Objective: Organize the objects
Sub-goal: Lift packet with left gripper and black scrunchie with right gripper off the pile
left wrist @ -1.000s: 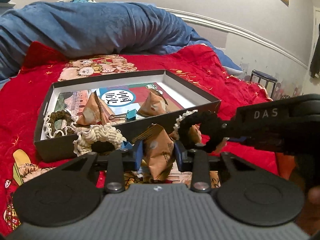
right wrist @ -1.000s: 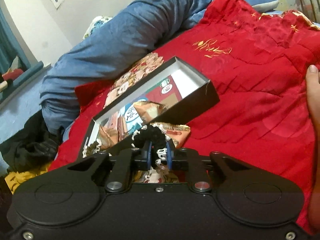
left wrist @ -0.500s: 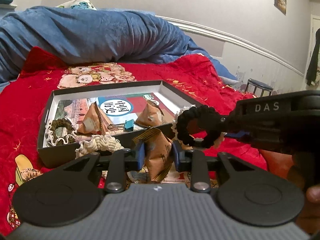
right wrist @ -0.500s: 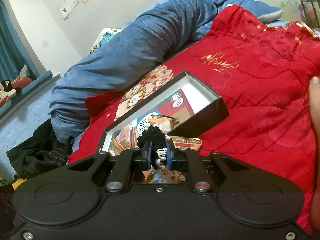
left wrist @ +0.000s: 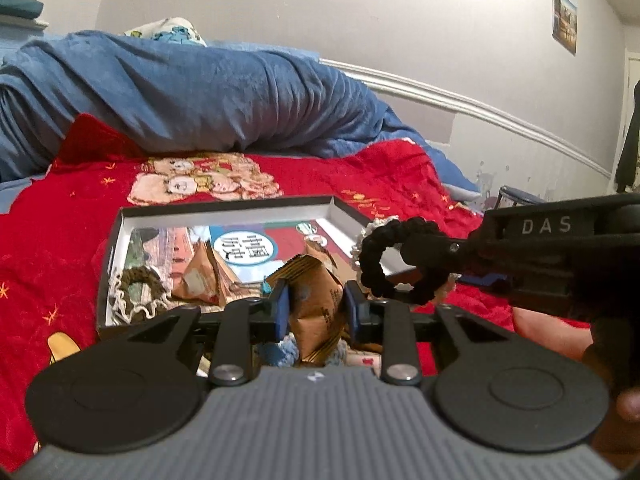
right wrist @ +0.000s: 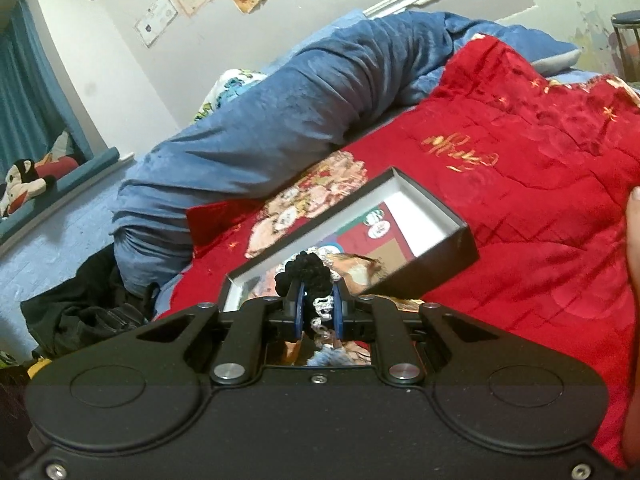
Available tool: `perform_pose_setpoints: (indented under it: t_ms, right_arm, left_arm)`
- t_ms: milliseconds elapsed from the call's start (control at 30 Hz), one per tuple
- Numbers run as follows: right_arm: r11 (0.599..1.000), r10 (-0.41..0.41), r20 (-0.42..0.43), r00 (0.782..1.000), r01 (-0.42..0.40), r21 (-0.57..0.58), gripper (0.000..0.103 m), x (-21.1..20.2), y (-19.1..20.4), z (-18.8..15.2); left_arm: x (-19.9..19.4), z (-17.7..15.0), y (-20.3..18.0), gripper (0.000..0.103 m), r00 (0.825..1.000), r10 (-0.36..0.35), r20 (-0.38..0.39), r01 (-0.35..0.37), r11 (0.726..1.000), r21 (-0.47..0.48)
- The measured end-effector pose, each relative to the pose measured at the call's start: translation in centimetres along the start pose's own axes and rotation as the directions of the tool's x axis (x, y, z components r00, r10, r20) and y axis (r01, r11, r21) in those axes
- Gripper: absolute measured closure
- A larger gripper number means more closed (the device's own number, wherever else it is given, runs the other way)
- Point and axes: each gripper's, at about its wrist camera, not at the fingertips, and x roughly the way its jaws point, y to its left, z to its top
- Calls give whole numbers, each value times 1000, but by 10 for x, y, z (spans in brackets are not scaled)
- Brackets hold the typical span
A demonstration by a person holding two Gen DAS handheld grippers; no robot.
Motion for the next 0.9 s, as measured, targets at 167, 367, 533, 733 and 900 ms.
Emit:
perform_pose_setpoints:
  t_ms: [167, 367, 533, 733, 900]
  right_arm:
    - [999, 27, 23, 999, -27, -24, 88, -2, 16, 11]
    - [994, 63, 49, 997, -58, -88, 88, -8, 37, 32]
    - [987, 85, 70, 994, -74, -140, 88, -13, 56, 44]
    - [983, 104, 82, 991, -90, -161, 88, -12, 72, 51]
    - [980, 112, 84, 990, -96, -173, 88, -6, 80, 59]
  left_arm:
    - [-6, 9, 2, 71, 999, 6, 41, -6, 1000, -8]
    - [-11, 23, 6, 71, 996, 22, 90, -19, 999, -31]
    - [-14, 35, 12, 71, 990, 36, 137, -30, 998, -48]
    - [-12, 52, 18, 71, 978, 66, 199, -59, 997, -41]
    - [-6, 68, 24, 71, 964, 81, 253, -61, 994, -85]
